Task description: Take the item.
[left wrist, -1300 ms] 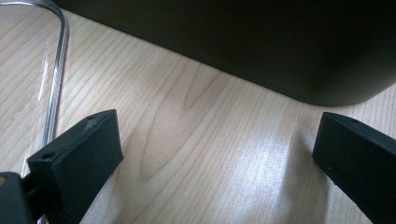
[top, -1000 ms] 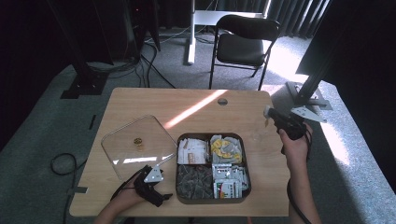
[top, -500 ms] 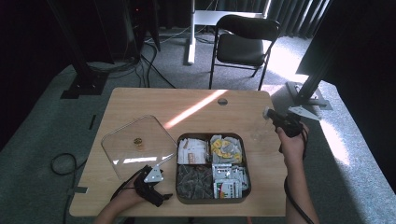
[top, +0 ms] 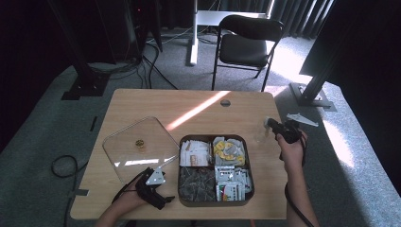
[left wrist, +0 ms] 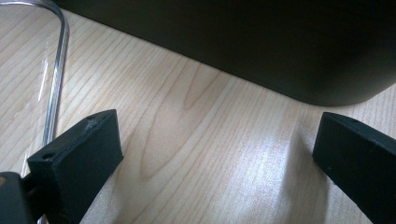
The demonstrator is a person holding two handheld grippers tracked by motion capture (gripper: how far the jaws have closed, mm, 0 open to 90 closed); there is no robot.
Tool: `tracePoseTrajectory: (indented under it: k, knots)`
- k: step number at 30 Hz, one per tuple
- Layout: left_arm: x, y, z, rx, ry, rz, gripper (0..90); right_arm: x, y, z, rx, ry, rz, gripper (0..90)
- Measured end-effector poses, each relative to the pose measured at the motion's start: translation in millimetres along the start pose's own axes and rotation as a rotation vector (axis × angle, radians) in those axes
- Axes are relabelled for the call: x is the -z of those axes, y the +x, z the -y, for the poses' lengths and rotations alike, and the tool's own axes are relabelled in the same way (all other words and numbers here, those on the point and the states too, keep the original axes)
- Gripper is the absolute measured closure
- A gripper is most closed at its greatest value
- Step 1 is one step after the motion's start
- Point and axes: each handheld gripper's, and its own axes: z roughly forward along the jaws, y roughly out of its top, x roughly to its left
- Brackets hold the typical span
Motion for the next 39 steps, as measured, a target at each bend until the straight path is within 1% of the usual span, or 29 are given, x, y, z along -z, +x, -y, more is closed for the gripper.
tracePoseTrajectory:
  k: [4, 13, 16, 18, 20, 22, 30, 32, 37, 39]
  knots:
    - [0.0, 0.0, 0.0, 0.0, 0.0, 0.0, 1.3, -0.8, 0.3, 1.5, -0.009, 0.006, 0.0, 78.1]
    - [0.0, 0.1, -0.1, 0.0, 0.0, 0.001, 1.3, 7.0, 3.0, 4.2, 0.011, 0.007, -0.019, 69.5]
    - [0.0, 0.1, -0.1, 0.0, 0.0, 0.001, 1.3, 10.5, 2.7, 5.5, 0.008, 0.002, -0.03, 66.1]
    - [0.0, 0.1, -0.1, 0.0, 0.0, 0.001, 1.3, 12.6, 2.7, 6.4, 0.01, -0.002, -0.031, 63.0]
    - [0.1, 0.1, -0.1, 0.0, 0.0, 0.001, 1.3, 14.5, 2.6, 7.4, 0.014, -0.002, -0.045, 58.2]
    - [0.0, 0.1, -0.1, 0.001, 0.0, 0.001, 1.3, 16.9, 3.2, 8.6, 0.015, -0.009, -0.05, 54.9]
    - [0.1, 0.2, -0.1, 0.001, 0.0, 0.001, 1.3, 25.2, 4.8, 16.1, 0.046, -0.009, -0.065, 40.6]
    - [0.1, 0.2, -0.1, 0.001, 0.0, 0.001, 1.3, 27.5, 5.9, 17.8, 0.056, -0.003, -0.079, 38.4]
    - [0.1, 0.2, -0.1, 0.001, -0.001, 0.001, 1.3, 33.7, 8.4, 21.8, 0.074, -0.014, -0.114, 30.2]
    - [0.2, 0.2, -0.2, 0.001, 0.001, 0.002, 1.3, 35.9, 10.0, 24.0, 0.083, -0.011, -0.119, 28.6]
